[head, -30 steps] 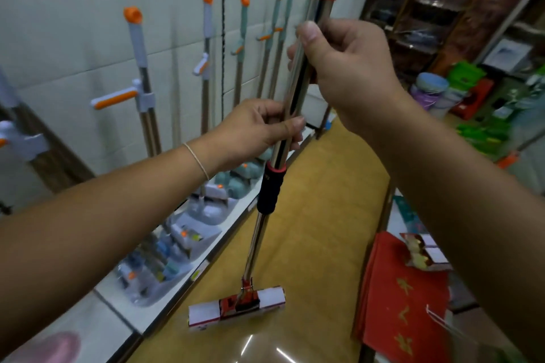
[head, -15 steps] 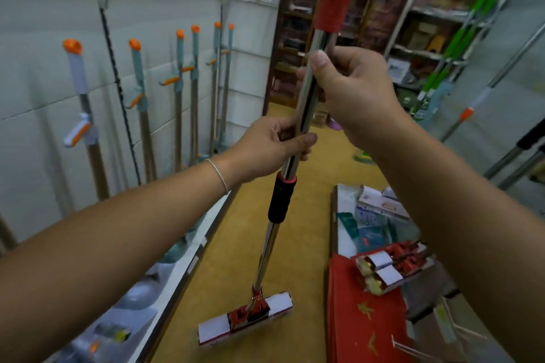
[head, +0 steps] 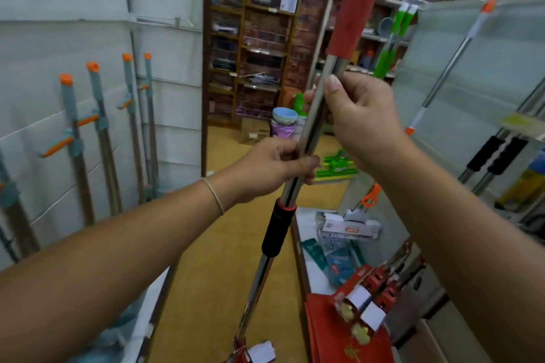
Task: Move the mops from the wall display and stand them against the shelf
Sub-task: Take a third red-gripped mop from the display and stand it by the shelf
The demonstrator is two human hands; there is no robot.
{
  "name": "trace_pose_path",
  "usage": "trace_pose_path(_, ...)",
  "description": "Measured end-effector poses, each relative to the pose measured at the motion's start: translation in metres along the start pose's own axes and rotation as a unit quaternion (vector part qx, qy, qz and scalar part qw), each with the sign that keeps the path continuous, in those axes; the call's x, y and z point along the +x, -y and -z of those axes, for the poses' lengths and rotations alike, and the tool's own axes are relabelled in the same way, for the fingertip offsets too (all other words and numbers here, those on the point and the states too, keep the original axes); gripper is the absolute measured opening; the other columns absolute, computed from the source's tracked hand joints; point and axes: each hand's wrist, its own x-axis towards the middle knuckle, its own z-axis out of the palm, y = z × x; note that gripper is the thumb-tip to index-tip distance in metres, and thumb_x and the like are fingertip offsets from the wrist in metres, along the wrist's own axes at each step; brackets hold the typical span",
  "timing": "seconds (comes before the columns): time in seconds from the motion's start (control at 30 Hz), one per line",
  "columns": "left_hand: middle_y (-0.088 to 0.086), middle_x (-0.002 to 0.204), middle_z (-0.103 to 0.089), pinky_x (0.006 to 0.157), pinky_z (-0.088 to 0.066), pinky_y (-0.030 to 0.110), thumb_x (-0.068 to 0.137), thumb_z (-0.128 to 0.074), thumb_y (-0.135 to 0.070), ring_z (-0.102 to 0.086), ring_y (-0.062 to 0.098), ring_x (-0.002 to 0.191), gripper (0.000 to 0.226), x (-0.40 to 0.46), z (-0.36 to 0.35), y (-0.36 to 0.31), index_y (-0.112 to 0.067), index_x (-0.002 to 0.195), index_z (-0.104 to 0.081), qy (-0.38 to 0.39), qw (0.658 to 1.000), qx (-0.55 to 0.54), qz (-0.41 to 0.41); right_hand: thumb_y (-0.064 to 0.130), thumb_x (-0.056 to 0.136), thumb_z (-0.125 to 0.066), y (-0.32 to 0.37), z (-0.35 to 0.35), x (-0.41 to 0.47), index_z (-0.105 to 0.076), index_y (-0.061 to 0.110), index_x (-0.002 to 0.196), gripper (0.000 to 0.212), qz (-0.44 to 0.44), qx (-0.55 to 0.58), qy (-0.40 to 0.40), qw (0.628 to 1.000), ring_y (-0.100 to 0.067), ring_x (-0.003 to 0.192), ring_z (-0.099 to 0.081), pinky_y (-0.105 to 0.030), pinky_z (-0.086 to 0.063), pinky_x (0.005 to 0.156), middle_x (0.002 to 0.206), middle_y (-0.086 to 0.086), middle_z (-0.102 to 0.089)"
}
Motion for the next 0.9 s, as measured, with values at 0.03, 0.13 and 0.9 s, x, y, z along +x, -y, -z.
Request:
trace_pose_path(0.03,0.028,0.104,-0.068,0.079,-0.057,0.022,0.094,-0.059,-0.014,-0.069,0.032,0.093,0.026,0.012,0.002,0.004,0.008,0.107,-0.062,0.011,1.000,0.001,-0.003,0.021,0.102,-0.048,-0.008,0.002,0.009,-0.065,0.015,0.091,0.022,-0.004,0.002,-0.003,1.000,-0.009,0.078,-0.072,-0.041,-0.061,0.077,0.081,0.006,-0.073)
trace_pose_path(0.13,0.030,0.106,-0.066,0.078,-0.056,0.020,0.096,-0.055,-0.012,-0.068,0.034,0.096,0.028,0.051,0.005,0.016,0.013,0.109,-0.060,0.037,0.999,-0.006,0.000,0.021,0.102,-0.048,-0.038,0.007,0.036,-0.065,0.008,0.094,0.023,-0.015,0.011,-0.012,1.000,-0.015,0.081,-0.072,-0.048,-0.061,0.079,0.083,0.002,-0.073)
trace_pose_path(0.9,0.016,0.081,-0.066,0.068,-0.060,0.031,0.092,-0.059,-0.009,-0.066,0.026,0.071,0.007,0.337,-0.031,0.099,-0.005,0.090,-0.065,0.017,0.998,-0.055,0.016,0.020,0.104,-0.044,-0.225,0.078,0.234,-0.062,0.019,0.088,0.024,-0.082,-0.005,-0.042,0.996,-0.017,0.083,-0.071,-0.034,-0.059,0.078,0.086,-0.003,-0.072)
